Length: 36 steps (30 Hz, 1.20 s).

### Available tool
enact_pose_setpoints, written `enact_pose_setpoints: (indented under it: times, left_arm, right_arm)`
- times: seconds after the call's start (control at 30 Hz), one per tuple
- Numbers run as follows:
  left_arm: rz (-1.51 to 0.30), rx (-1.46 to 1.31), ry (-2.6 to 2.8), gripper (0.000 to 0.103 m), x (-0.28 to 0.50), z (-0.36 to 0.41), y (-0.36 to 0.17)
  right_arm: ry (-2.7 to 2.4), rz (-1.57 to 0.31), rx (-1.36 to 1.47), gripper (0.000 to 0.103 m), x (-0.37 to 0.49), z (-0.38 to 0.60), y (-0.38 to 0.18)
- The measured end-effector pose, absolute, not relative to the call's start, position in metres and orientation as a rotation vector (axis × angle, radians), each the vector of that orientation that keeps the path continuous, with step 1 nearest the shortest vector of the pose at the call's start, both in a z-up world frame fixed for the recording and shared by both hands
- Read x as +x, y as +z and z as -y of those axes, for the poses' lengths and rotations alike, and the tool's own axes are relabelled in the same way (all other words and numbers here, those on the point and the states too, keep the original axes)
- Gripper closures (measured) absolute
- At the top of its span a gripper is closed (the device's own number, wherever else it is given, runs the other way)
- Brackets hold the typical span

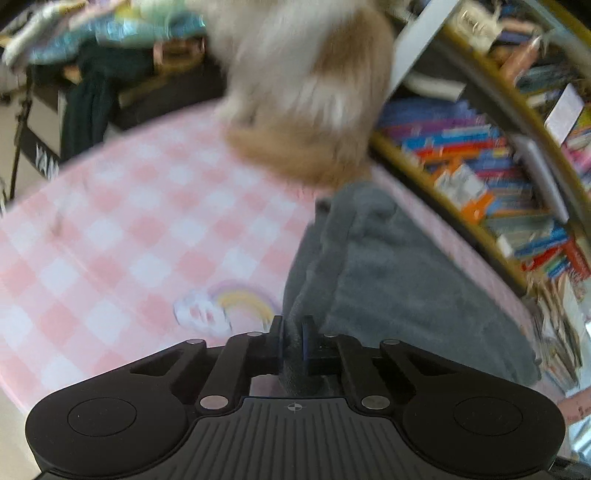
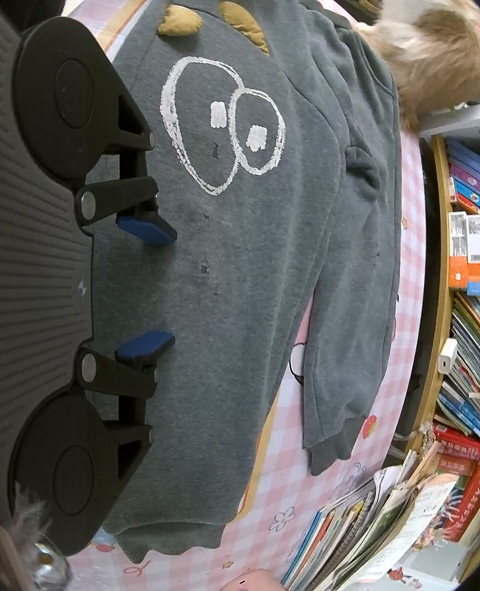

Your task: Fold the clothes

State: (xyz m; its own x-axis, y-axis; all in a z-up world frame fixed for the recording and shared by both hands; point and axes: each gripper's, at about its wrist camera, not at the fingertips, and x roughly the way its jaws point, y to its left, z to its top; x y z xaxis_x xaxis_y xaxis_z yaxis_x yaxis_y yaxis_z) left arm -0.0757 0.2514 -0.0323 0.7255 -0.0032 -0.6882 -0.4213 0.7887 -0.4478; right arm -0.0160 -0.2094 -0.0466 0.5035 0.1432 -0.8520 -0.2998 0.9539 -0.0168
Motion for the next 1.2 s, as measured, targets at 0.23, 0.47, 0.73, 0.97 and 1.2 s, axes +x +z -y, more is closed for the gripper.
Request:
enact_pose_setpoints:
  times: [0.23,0.47,0.73,0.97,1.2]
  left_arm:
    - [-0.794,-0.615,0.299,0.094,-0.068,-0.27,-0.055]
    - [-0.717,-0.522,0.364,0.089,-0.077,-0.276,-0.03]
    - [-0.7,-0.479,0.073,0.089,-0.074,-0.236,-0.018]
    - [-0.859,-0.491,0.085,0.089,-0.069,-0.206,-0.052]
    - [-0.864,-0.536,0.188,0.087,-0.074,-0.2,-0.055]
  right_arm:
    - [0.336,-1.009,-0.192,0.041,-0.021,0.198,-0.048]
    - [0.303,-0.981,-0.188,0.04,-0.028,0.199,-0.045]
    - [0.197,-0.947,-0.082,0.04,-0.019,0.232,-0.024]
    - [0.113,-0.92,0.165,0.042,0.057,0.273,0.0]
    - [0.007,-1.026,0.374,0.052,0.149,0.316,-0.013]
